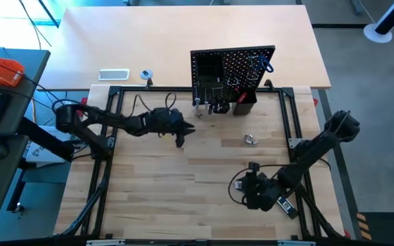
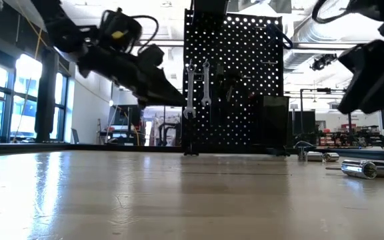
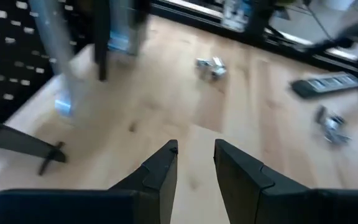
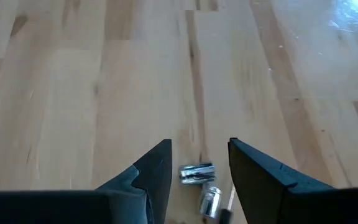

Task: Hang tools onto peg board
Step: Put the silver socket into the top black bin on the peg board

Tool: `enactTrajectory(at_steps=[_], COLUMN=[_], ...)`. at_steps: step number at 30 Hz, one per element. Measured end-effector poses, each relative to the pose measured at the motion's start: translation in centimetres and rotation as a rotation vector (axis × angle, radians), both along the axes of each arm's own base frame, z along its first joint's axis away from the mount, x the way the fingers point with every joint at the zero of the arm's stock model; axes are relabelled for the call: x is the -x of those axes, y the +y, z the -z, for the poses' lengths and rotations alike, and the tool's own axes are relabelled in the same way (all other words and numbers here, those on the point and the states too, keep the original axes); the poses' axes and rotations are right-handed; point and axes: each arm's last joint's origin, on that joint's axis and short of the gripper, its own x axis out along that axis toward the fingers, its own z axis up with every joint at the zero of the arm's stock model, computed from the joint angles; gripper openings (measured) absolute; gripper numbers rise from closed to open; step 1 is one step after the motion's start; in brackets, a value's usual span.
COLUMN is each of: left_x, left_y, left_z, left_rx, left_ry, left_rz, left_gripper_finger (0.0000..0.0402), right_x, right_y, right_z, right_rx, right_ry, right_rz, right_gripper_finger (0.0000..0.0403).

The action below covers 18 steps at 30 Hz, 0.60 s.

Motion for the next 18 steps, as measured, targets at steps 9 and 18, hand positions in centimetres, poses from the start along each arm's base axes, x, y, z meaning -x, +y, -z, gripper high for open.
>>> enactTrajectory(at_steps=[9, 18], left_x=[0.6, 0.0], left_y=[-5.3, -8.4], left_z=[1.3, 1.9], left_rx=[-0.032, -0.078], left_ry=[0.053, 0.010], left_rz=[0.177, 0.258], left_gripper_finger=[0.0101, 0.0101], right_x=[-0.3, -0.7], right_y=[1.5, 0.3], right_z=[2.6, 3.7], right_rx=[0.036, 0.088], right_ry=[0.017, 0.087], right_rz=[-0.022, 0.031], right_gripper_finger=[0.0181, 0.0199])
